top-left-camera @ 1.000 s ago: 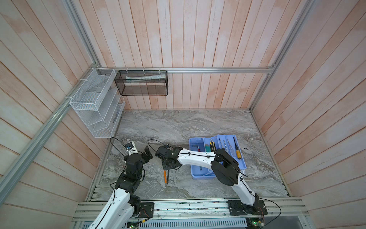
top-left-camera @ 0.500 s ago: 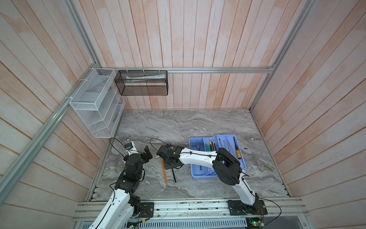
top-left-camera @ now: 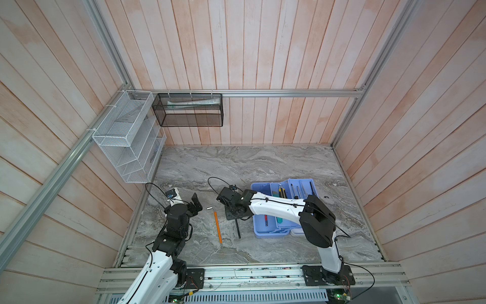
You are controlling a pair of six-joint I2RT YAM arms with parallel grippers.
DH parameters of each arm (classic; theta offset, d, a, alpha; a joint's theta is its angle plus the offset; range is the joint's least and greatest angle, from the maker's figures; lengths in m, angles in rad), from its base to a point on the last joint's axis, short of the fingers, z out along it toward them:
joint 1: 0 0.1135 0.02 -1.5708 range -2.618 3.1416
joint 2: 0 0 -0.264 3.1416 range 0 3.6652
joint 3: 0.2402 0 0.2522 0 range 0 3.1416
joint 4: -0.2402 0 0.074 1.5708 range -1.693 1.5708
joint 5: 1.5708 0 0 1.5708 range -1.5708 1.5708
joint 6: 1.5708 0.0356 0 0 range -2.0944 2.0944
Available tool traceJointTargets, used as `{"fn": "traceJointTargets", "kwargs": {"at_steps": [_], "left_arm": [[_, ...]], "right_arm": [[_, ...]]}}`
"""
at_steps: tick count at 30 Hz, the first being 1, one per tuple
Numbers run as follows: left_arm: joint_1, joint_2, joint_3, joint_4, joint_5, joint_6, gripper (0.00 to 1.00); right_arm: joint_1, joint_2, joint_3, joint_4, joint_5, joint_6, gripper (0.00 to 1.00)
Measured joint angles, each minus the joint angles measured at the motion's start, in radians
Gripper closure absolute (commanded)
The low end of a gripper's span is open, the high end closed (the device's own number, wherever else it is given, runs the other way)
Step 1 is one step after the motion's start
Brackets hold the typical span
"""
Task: Pack the tool kit
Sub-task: 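Lift the black hex key with the right gripper and carry it over the box, then lower the black hex key into the box and open the right gripper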
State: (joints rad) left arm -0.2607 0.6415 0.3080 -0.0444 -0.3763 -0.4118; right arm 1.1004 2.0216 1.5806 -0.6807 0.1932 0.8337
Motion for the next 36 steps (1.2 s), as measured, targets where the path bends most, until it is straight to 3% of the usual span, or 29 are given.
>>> {"fn": "traceJointTargets", "kwargs": {"at_steps": [11,22,36], "left_arm": [[0.000,0.000,0.000,0.000,0.000,0.000,0.00],[0.000,0.000,0.000,0.000,0.000,0.000,0.00],[0.000,0.006,0.000,0.000,0.000,0.000,0.00]], "right_arm": [[-0.033,-0.145,-0.047,-0.054,0.074,0.004,1.00],[-0.084,-0.382,-0.259,-0.098,0.178,0.068,1.00],[-0.168,-0.331,-0.361,-0.007,0.162,0.050,1.00]]}}
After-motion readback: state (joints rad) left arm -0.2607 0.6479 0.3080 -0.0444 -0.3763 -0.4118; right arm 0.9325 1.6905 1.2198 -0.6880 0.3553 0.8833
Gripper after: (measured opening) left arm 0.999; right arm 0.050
